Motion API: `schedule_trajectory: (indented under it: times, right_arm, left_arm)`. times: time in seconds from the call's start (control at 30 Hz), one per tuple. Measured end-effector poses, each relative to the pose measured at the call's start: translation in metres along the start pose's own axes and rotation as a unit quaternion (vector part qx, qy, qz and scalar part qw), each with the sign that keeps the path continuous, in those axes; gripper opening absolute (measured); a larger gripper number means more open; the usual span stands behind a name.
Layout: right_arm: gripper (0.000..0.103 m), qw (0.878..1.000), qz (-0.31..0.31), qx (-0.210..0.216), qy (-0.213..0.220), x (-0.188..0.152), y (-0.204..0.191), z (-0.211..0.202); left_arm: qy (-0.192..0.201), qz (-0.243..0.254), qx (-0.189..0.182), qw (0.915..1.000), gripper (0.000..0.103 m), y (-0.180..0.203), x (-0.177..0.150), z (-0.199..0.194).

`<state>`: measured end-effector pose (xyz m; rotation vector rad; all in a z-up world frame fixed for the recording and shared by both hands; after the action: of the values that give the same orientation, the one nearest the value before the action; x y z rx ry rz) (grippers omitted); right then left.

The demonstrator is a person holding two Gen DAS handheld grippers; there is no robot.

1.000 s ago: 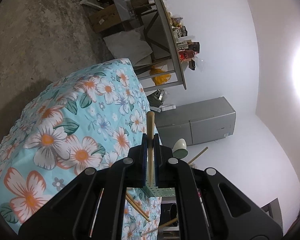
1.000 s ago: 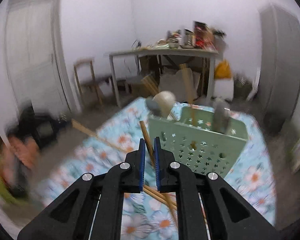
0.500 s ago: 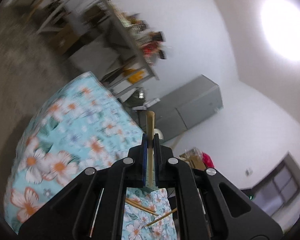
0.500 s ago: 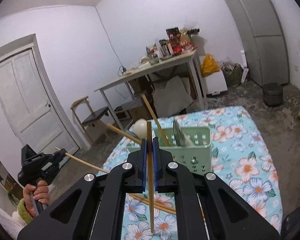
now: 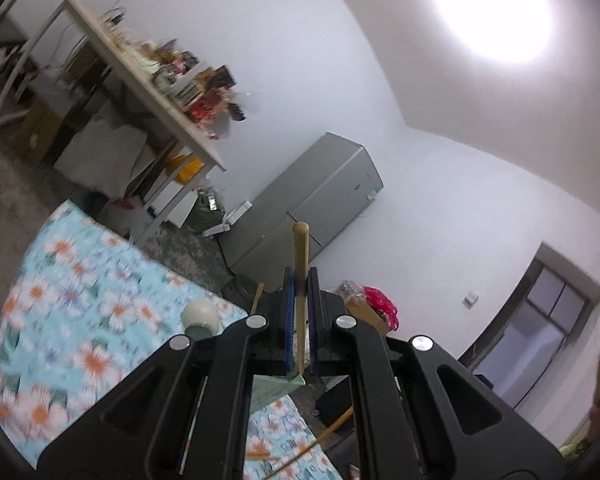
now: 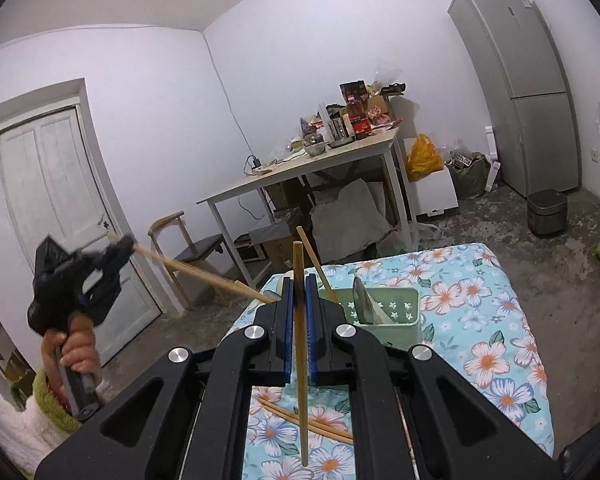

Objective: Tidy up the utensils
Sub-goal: 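Carry the chopsticks upright over the caddy with both tools, then lower the chopsticks into the caddy and open both tools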

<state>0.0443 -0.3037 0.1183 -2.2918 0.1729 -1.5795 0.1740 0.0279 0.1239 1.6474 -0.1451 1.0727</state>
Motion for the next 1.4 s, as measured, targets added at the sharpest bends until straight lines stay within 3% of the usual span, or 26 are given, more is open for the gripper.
schedule_trajectory:
  times: [0.3, 0.57, 0.73, 0.77, 0.83, 1.0, 1.2, 1.4]
  right_arm:
    - [0.006, 1.0, 0.006, 0.0, 0.001, 0.0, 0.003, -0.002]
    - [0.006, 1.0, 0.005, -0.004, -0.003, -0.002, 0.002, -0.001]
    - [0.006, 1.0, 0.006, -0.007, -0.007, -0.003, 0.001, 0.0]
    - [0.006, 1.0, 0.005, -0.007, -0.008, -0.003, 0.001, 0.0]
    - [0.006, 1.0, 0.005, -0.009, -0.008, -0.003, 0.002, 0.0]
    - [0.006, 1.0, 0.001, -0.013, -0.006, -0.002, 0.001, 0.001]
    - [0.006, 1.0, -0.01, -0.012, 0.008, 0.009, -0.002, 0.001]
    - [0.006, 0.997, -0.053, -0.006, 0.057, 0.047, -0.018, -0.006]
  left_arm:
    - [-0.038, 0.128, 0.063, 0.9891, 0.004, 0.019, -0.016, 0.077]
    - [-0.082, 0.156, 0.089, 0.9803, 0.004, 0.009, -0.047, 0.123]
    - [-0.114, 0.134, 0.106, 0.9787, 0.006, -0.004, -0.065, 0.14]
    - [-0.119, 0.124, 0.104, 0.9796, 0.008, -0.007, -0.067, 0.143]
    - [-0.121, 0.1, 0.098, 0.9827, 0.024, -0.011, -0.071, 0.142]
    - [-0.112, 0.09, 0.093, 0.9854, 0.042, -0.007, -0.07, 0.134]
    - [-0.101, 0.094, 0.102, 0.9852, 0.057, 0.002, -0.066, 0.116]
    - [-0.11, 0.103, 0.147, 0.9776, 0.068, -0.008, -0.076, 0.085]
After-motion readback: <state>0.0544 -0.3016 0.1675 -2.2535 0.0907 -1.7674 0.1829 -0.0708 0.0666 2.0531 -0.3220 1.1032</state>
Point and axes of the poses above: each gripper's, at about its wrist camera, not at the fingertips, and z roughly the way its jaws point, y to its right, x to its top, the point moved 4 cm from there along z, roughly the way its jaws point, and after that the axes turned 1 degree about -x, right-handed, at the moved point
